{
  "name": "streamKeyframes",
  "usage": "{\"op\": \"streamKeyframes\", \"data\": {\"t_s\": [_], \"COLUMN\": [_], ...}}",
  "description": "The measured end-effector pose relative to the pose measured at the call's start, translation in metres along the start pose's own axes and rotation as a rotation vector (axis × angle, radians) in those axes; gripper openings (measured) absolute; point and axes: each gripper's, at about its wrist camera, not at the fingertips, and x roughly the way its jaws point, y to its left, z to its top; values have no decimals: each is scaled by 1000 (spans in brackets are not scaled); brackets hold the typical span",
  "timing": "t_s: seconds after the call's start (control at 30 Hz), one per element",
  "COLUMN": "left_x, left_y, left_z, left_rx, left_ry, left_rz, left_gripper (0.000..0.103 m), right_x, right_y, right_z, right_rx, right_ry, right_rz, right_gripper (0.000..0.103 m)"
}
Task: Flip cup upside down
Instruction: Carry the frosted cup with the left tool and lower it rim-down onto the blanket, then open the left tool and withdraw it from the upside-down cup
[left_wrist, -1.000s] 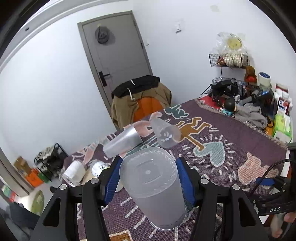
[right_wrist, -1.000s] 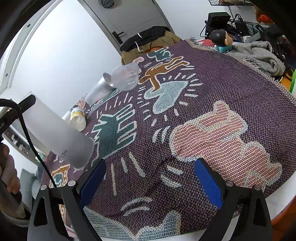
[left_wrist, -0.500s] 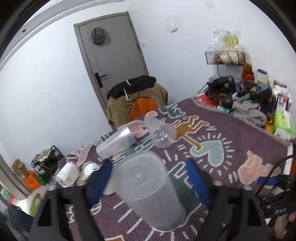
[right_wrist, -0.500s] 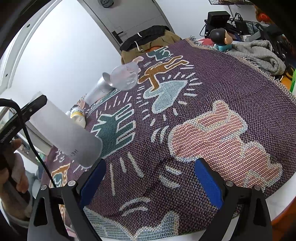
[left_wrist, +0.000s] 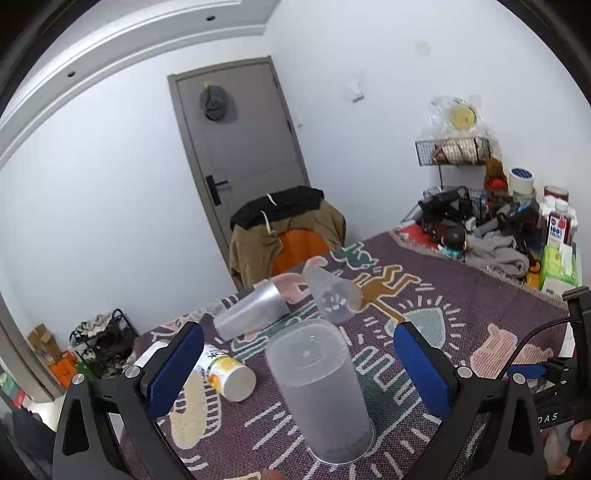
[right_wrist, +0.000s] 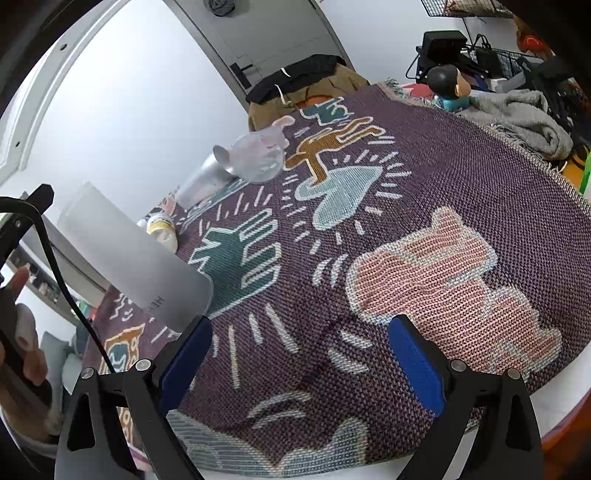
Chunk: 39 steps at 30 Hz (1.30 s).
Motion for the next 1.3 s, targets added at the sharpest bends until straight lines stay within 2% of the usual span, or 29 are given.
{"op": "streamKeyframes", "data": {"t_s": [0.13,0.27,0.5,0.7,0.8,1.0,1.1,1.3], "left_x": [-13,-30,-46,-63,-70,-79,-82,-87], "left_y": [10,25,48,58,64,70,69,69], "left_z": [-6,-15,-34,-50,-58,-73,-78,-92], "left_rx": [-49,-106,-209,-264,-306,-350,-367,-384], "left_ry": [-23,-70,-87,-127,-137,-157,-161,-159], "left_rz": [8,48,88,133,126,128,129,153], "left_gripper": [103,103,103,103,103,103,103,103], "right_x": [-7,-17,-40,-49,-50,-55,-58,-61], "right_y": [10,22,40,52,58,74,83,95], "right_z": [1,6,16,17,17,11,8,-5], "right_rx": [-36,-88,-171,-231,-249,-312,-347,-404], "right_ry": [-25,-59,-132,-162,-165,-196,-205,-226], "right_rz": [-6,-14,-36,-42,-39,-42,-43,-56], "right_gripper": [97,97,97,97,97,97,103,103]}}
